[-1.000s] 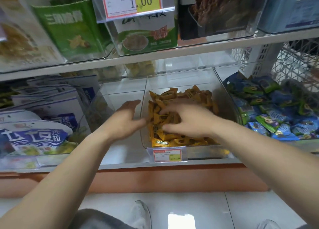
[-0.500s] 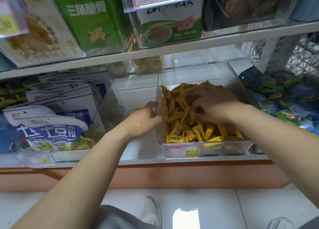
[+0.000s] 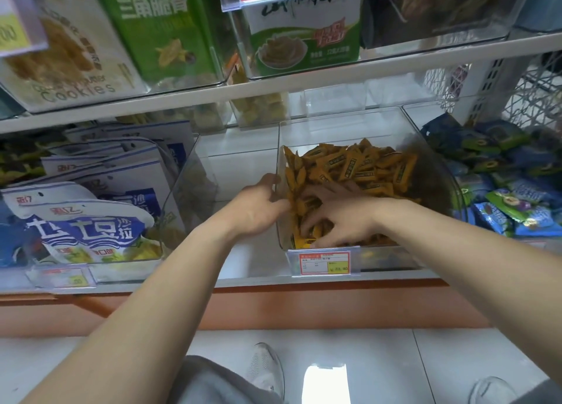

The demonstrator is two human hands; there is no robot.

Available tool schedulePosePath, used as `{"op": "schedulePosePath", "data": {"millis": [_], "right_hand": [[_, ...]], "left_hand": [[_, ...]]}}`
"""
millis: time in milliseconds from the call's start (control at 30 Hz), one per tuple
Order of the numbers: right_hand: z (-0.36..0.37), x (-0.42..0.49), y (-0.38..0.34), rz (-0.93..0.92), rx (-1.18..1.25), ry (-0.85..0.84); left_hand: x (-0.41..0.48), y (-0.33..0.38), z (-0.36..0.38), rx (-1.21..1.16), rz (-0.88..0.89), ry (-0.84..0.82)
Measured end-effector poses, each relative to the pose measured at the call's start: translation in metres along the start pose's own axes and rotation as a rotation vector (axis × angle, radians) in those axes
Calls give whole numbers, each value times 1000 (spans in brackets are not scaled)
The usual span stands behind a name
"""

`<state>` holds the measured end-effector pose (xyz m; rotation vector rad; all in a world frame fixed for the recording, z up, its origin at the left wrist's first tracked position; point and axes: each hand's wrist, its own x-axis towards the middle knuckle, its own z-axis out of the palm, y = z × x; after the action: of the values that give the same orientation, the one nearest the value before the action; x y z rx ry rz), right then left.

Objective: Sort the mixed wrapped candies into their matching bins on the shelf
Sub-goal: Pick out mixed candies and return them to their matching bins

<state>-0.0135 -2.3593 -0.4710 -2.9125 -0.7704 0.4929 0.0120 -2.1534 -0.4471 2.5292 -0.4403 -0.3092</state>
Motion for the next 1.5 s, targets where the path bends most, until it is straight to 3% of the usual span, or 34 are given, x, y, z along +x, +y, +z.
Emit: {"op": "schedulePosePath", "data": {"millis": [200, 333, 400, 467, 500, 567, 600, 667, 800, 967, 1133, 1200, 1267, 1367, 1433, 1500], "right_hand": [[-17, -6, 26, 161, -239, 174], [-33, -16, 38, 364, -314, 152], [-36, -17, 31, 344, -299, 275], [-32, -16, 14, 163, -161, 481], [-28, -14, 5, 41, -13, 466], [-17, -9, -11, -117, 250, 172], [-11, -5, -14, -141, 263, 27], [-5, -1, -6, -83, 68, -78], [-5, 0, 11, 30, -231, -62], [-19, -9, 21, 100, -240, 249], [-28, -23, 24, 233, -298, 235], [-30, -30, 17, 197, -192, 397], [-30, -34, 2, 79, 77, 490], [-19, -27, -29, -25, 515, 109], [-7, -18, -38, -11, 506, -92], [-2, -12, -35, 46, 427, -104]], "left_hand": [[-3, -5, -1, -41, 0, -33], [-4, -3, -3, -71, 5, -44], [-2, -2, -3, -74, 4, -53], [1, -2, -3, -74, -1, -54], [2, -2, -3, -72, -4, -52], [5, -3, -2, -63, -8, -35], [5, -3, -2, -62, -8, -29], [5, -3, -1, -72, -2, -31], [3, -6, -2, -96, 18, -50], [2, -13, -2, -81, 34, -42], [3, -12, -2, -82, 44, -48], [4, -10, -2, -87, 45, -49], [6, -7, -2, -69, 36, -37], [8, -4, 0, -42, 28, -5], [8, -4, 1, -47, 30, -9], [7, -4, 1, -61, 29, -21]]}}
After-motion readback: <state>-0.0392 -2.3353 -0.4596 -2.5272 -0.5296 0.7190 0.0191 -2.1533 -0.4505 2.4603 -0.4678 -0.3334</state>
